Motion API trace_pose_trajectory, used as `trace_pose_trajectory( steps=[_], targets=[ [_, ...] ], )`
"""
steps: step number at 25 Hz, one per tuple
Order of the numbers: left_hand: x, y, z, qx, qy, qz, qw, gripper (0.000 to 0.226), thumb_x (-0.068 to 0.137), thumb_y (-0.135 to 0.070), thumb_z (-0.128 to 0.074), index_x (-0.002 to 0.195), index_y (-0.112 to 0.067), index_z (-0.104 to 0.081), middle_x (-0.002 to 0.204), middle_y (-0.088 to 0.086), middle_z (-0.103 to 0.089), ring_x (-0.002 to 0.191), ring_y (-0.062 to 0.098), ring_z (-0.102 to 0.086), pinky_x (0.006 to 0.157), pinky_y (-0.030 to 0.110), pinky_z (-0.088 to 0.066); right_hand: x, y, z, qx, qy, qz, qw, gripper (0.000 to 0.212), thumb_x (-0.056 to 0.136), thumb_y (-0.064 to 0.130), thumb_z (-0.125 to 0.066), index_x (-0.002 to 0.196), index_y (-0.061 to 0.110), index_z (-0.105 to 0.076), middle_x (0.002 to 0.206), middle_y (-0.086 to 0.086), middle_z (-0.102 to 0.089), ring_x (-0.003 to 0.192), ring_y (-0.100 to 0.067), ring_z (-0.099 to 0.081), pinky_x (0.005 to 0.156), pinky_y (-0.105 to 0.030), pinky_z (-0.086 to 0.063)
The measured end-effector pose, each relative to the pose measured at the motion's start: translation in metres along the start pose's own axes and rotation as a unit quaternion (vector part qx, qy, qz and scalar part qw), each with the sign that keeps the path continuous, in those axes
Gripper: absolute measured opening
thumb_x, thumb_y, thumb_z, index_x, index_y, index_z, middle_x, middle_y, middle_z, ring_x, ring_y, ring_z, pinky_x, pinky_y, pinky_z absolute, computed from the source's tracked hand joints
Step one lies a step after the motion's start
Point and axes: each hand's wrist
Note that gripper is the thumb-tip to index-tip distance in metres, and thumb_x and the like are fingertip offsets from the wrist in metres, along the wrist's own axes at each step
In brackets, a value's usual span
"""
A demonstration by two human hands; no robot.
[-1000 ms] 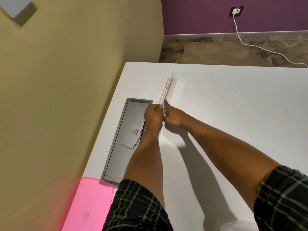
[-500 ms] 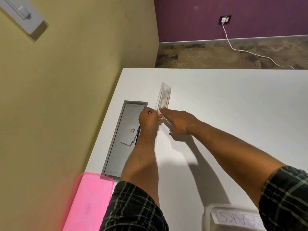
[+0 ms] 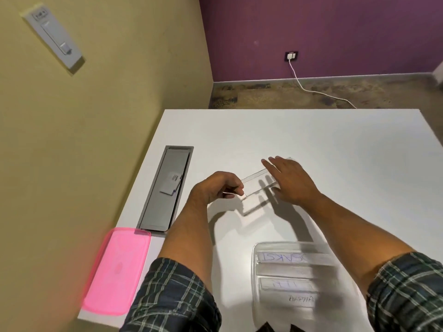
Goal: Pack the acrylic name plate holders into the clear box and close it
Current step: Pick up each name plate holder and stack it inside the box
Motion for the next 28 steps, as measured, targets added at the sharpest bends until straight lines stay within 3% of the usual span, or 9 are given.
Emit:
trace_pose_trajectory(
  steps=[5, 10, 15, 19, 21, 24, 26, 28],
  targets=[
    [-0.034, 0.004, -0.035, 0.071, 0.082, 0.052, 0.993, 0.025, 0.089, -0.006, -0.046, 0.086, -0.011, -0.070, 0.082, 0.007, -0.075, 0.085, 0.018, -0.072, 0.078, 0.029, -0.051, -0.081, -0.018, 0.023, -0.036, -0.004, 0.105, 0.994, 0.066, 0.084, 0.051, -0.068, 0.142, 0.023, -0.052, 0.124, 0.002, -0.066, 0.104, -0.025, -0.065, 0.089, -0.041, -0.044],
    [-0.061, 0.004, -0.083, 0.300, 0.098, 0.116, 0.942, 0.026, 0.092, -0.013, -0.052, 0.098, -0.013, -0.078, 0.081, 0.001, -0.072, 0.087, 0.018, -0.070, 0.079, 0.029, -0.046, -0.138, -0.031, 0.032, 0.012, 0.019, 0.221, 0.975, 0.065, 0.086, 0.058, -0.066, 0.133, 0.013, -0.062, 0.105, -0.004, -0.072, 0.081, -0.028, -0.068, 0.072, -0.036, -0.051],
    [-0.071, 0.006, -0.133, 0.381, 0.049, 0.085, 0.919, 0.026, 0.089, -0.014, -0.063, 0.110, -0.006, -0.076, 0.088, 0.004, -0.075, 0.085, 0.020, -0.073, 0.076, 0.029, -0.044, -0.185, -0.036, 0.023, 0.049, 0.095, 0.160, 0.981, 0.074, 0.085, 0.071, -0.059, 0.139, 0.021, -0.055, 0.118, 0.002, -0.070, 0.093, -0.027, -0.069, 0.073, -0.035, -0.052],
    [-0.073, 0.022, -0.156, 0.430, 0.043, 0.067, 0.899, 0.027, 0.090, -0.010, -0.059, 0.109, 0.002, -0.074, 0.103, 0.016, -0.077, 0.077, 0.027, -0.069, 0.054, 0.021, -0.034, -0.205, -0.028, 0.015, 0.049, 0.122, 0.152, 0.980, 0.071, 0.083, 0.073, -0.056, 0.138, 0.027, -0.053, 0.113, 0.008, -0.071, 0.092, -0.023, -0.070, 0.070, -0.032, -0.050],
    [-0.077, 0.032, -0.164, 0.468, 0.053, 0.080, 0.878, 0.029, 0.088, -0.010, -0.056, 0.108, 0.000, -0.075, 0.103, 0.014, -0.078, 0.072, 0.026, -0.069, 0.051, 0.021, -0.030, -0.212, -0.020, 0.007, 0.050, 0.118, 0.169, 0.977, 0.071, 0.082, 0.072, -0.058, 0.136, 0.026, -0.055, 0.110, 0.006, -0.072, 0.092, -0.024, -0.070, 0.069, -0.033, -0.051],
    [-0.083, 0.048, -0.173, 0.519, 0.082, 0.102, 0.845, 0.034, 0.088, -0.011, -0.051, 0.110, -0.008, -0.077, 0.106, 0.007, -0.077, 0.073, 0.021, -0.070, 0.053, 0.020, -0.038, -0.219, -0.007, -0.005, 0.023, 0.127, 0.196, 0.972, 0.072, 0.083, 0.072, -0.057, 0.137, 0.024, -0.055, 0.112, 0.003, -0.071, 0.096, -0.026, -0.068, 0.070, -0.034, -0.051],
    [-0.084, 0.058, -0.177, 0.535, 0.100, 0.106, 0.833, 0.028, 0.089, -0.011, -0.061, 0.114, -0.004, -0.074, 0.109, 0.012, -0.074, 0.071, 0.020, -0.067, 0.046, 0.018, -0.046, -0.222, 0.001, -0.011, 0.013, 0.110, 0.221, 0.969, 0.068, 0.084, 0.069, -0.058, 0.133, 0.021, -0.057, 0.107, -0.001, -0.070, 0.091, -0.028, -0.067, 0.067, -0.034, -0.050],
    [-0.085, 0.068, -0.180, 0.547, 0.101, 0.094, 0.826, 0.030, 0.084, -0.016, -0.076, 0.110, 0.000, -0.074, 0.109, 0.017, -0.074, 0.074, 0.023, -0.067, 0.058, 0.024, -0.058, -0.225, 0.008, -0.013, -0.006, 0.094, 0.254, 0.963, 0.063, 0.085, 0.066, -0.058, 0.126, 0.019, -0.060, 0.101, -0.002, -0.068, 0.084, -0.028, -0.066, 0.066, -0.034, -0.048]
  ],
)
Point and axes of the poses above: each hand's wrist, its own x-axis towards the middle knuckle, its own z-axis out of the back of the hand, y = z × x
